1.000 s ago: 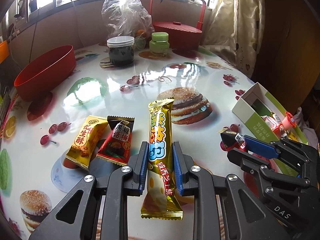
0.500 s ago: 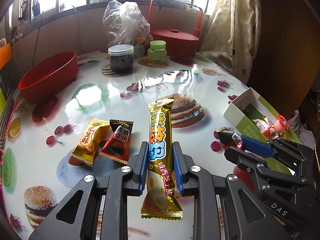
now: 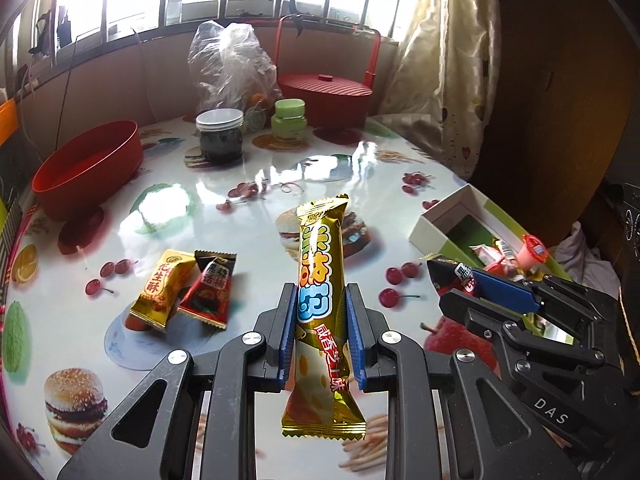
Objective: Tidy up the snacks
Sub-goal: 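Carry the dark red packet and yellow stick snack over the green box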
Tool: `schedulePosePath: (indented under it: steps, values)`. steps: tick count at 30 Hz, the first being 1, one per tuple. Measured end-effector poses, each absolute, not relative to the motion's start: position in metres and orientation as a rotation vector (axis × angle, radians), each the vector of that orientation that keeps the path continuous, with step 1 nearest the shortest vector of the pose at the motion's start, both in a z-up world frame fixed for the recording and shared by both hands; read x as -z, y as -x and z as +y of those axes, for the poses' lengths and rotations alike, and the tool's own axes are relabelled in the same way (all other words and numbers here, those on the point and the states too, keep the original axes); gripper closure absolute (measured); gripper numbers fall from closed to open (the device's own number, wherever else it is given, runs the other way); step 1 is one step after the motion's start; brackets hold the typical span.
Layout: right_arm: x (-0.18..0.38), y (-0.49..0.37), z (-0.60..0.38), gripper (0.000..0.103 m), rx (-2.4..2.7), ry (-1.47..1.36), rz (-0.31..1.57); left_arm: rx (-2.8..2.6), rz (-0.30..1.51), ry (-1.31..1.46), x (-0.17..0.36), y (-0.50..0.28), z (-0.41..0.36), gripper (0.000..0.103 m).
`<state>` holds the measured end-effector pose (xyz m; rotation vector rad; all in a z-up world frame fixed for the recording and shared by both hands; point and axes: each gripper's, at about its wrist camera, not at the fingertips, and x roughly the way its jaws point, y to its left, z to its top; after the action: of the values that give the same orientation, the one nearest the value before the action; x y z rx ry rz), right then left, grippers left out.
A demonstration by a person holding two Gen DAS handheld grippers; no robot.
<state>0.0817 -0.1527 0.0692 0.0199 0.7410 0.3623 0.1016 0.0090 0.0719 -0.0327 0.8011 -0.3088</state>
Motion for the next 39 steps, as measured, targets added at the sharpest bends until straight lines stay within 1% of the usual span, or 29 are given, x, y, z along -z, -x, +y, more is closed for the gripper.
schedulePosePath:
  steps: [23,39]
  values:
    - [-0.087,-0.054,-0.202,0.076,-0.269,-0.068,0.691,0.421,0.795,0.079,-0.085,-0.089,-0.035,0.079]
    - [-0.085,-0.034,-0.264,0.076,-0.141,-0.117,0.687,0.485,0.808,0.057,-0.089,-0.095,-0.084,0.079]
